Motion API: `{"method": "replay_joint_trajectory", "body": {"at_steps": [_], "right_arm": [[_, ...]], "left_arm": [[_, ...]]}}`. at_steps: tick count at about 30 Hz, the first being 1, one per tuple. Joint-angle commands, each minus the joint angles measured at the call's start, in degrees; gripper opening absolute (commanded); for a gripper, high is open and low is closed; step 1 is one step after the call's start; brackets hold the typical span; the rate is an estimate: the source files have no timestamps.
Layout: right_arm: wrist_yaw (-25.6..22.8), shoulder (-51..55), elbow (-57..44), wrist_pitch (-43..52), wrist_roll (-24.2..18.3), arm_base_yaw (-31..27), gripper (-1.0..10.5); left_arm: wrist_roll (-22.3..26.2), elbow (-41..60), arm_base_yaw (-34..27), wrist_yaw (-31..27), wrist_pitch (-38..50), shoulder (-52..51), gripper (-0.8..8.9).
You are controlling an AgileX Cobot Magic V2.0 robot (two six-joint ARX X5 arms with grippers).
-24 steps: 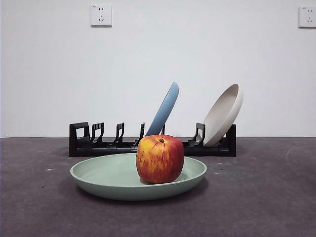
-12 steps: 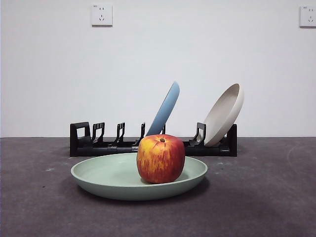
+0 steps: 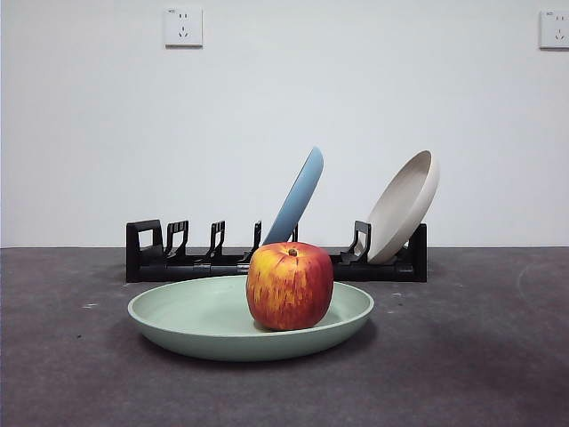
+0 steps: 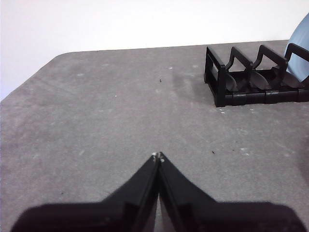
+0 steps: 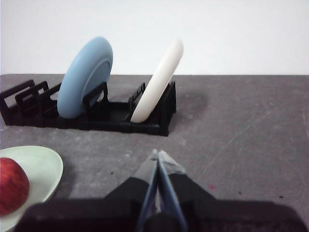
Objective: Take the green plate from the plate rack,put the plate on the table,take the apple from the table,put the apple in the plate
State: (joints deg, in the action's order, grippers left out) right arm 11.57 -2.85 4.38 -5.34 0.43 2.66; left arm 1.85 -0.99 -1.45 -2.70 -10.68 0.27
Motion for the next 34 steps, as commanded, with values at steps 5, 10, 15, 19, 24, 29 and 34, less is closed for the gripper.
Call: {"method": "replay_joint_trajectory", "body": {"at_steps": [5,10,15,19,24,29,34], "right_arm": [[-0.11,2.80,-2.43,-2.19,0.17,-0.02,0.0],[0.04,2.80,-3.56,-3.41,0.66,-0.02,0.0],[0.09,2.80,-4.04,-4.35,1.68,0.00,0.0],[0.07,2.80,-4.02,-4.17,3.82,0.35,0.0],[0.07,2.56,-4.02,-4.17,3.82,0.35,0.0],[0.07,2.36,-4.02,-4.17,3.82,0.35,0.0],[0.07,2.36,-4.02,-4.17,3.82,0.35,0.0]], "left_arm": [[-0.39,0.76,-0.20,0.00,0.17,-0.07,-0.04],[-0.39,0.76,-0.20,0.02,0.17,-0.07,-0.04],[-0.39,0.76,-0.17,0.02,0.22,-0.07,-0.04],[-0.39,0.76,-0.20,-0.02,0.22,-0.07,-0.04],[-0.39,0.76,-0.17,0.00,0.24,-0.07,-0.04],[-0.39,0.76,-0.20,-0.02,0.24,-0.07,-0.04],[-0.39,0.76,-0.20,0.00,0.24,-0.07,-0.04]]}}
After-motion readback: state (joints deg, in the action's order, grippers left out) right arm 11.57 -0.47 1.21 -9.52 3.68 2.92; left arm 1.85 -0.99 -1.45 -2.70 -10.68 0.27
